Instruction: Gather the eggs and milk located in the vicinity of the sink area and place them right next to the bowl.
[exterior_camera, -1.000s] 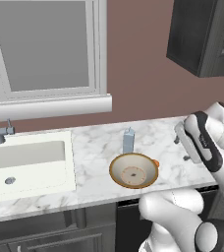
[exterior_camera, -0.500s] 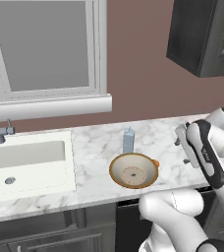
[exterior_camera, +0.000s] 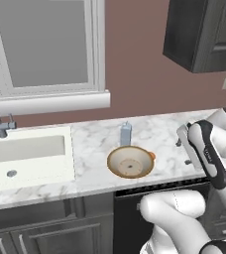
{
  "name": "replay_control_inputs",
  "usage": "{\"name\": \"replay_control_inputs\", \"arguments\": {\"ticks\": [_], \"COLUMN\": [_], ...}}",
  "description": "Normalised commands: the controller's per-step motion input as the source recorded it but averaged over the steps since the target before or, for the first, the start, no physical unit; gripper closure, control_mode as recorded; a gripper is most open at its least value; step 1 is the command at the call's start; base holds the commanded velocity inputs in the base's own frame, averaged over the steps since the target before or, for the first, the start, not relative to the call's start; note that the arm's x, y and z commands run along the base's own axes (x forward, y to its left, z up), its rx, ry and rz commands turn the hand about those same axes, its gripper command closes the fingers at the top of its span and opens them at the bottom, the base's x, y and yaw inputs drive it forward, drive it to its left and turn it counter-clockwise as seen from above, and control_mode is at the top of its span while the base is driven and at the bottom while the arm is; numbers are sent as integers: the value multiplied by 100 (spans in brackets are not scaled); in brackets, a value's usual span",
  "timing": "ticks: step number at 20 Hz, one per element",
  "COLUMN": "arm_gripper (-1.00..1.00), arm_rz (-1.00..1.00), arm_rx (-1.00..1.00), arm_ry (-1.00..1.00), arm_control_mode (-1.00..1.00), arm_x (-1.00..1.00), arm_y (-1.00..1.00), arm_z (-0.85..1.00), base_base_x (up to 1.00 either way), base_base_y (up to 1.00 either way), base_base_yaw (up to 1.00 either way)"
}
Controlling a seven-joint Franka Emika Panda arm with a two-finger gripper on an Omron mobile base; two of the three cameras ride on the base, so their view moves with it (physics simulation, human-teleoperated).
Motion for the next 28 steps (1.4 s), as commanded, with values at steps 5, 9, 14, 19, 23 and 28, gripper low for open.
{"name": "replay_control_inputs", "arguments": {"ticks": [5,9,14,19,23,28], "arm_gripper": [-100,-100,-100,-100,-100,-100], "arm_rz": [0,0,0,0,0,0], "arm_rx": [0,0,0,0,0,0], "arm_ry": [0,0,0,0,0,0], "arm_control_mode": [100,100,100,100,100,100], "arm_x": [0,0,0,0,0,0], "arm_y": [0,0,0,0,0,0], "arm_z": [0,0,0,0,0,0], "base_base_x": [-75,-76,-35,-7,0,0], "base_base_y": [-24,-7,20,61,94,100], "base_base_yaw": [0,0,0,0,0,0]}}
